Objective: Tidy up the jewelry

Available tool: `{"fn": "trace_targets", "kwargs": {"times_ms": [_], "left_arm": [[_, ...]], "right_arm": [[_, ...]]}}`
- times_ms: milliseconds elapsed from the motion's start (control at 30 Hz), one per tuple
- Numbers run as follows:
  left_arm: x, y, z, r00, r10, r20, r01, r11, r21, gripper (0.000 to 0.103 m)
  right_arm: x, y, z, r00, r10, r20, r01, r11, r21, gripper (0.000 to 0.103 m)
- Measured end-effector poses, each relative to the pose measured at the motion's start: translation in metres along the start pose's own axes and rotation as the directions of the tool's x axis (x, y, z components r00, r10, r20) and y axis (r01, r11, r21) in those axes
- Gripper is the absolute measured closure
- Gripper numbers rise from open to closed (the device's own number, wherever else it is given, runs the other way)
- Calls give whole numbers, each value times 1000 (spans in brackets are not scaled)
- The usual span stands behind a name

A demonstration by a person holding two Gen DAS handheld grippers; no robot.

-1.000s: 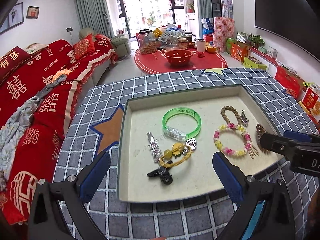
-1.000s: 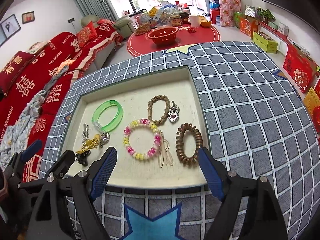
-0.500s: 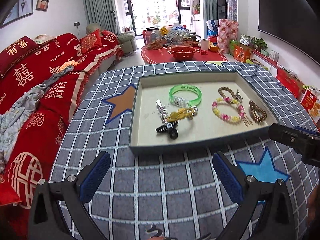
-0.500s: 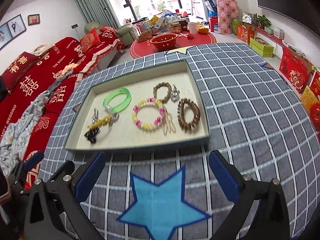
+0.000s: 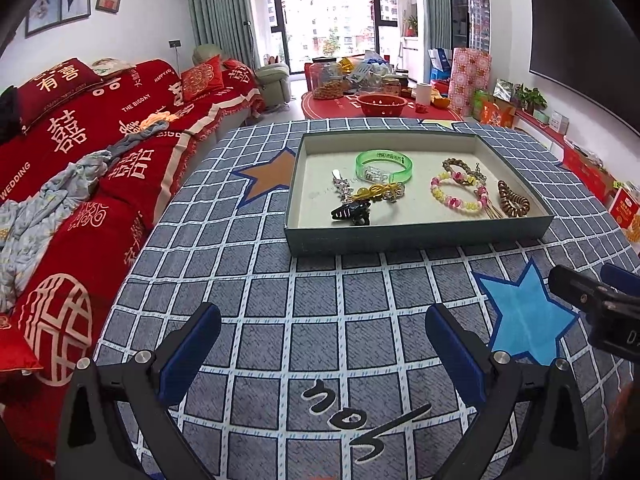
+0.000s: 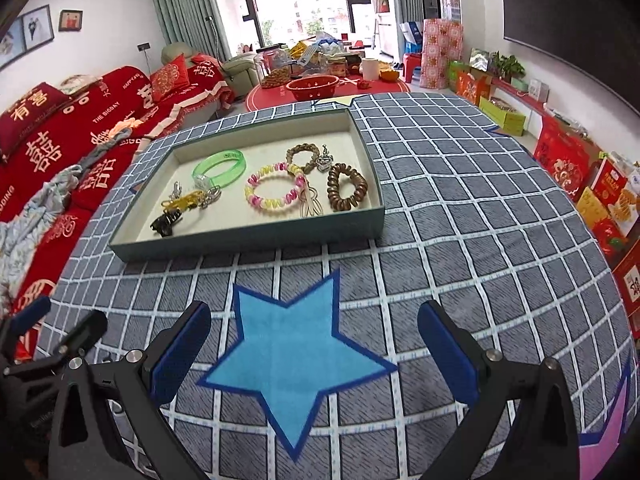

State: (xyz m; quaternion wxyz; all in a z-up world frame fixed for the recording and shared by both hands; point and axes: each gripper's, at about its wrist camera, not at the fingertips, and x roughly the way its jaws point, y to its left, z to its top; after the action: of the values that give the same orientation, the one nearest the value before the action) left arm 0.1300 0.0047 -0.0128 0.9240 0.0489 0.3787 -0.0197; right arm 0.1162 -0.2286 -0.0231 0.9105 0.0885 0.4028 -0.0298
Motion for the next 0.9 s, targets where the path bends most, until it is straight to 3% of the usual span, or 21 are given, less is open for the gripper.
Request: {"fn": "trace_targets", "kwargs": {"times_ms": [433,900], "left_arm": [[-12,-2,-6,1000,-21,22,21,1000,-8,0],[-18,-2,-6,999,-19,39,19,1000,-8,0]], "right_arm": [[-29,12,-10,991,-47,126,56,996,-68,0],[-35,17,-9,990,-40,136,50,996,-74,0]]}}
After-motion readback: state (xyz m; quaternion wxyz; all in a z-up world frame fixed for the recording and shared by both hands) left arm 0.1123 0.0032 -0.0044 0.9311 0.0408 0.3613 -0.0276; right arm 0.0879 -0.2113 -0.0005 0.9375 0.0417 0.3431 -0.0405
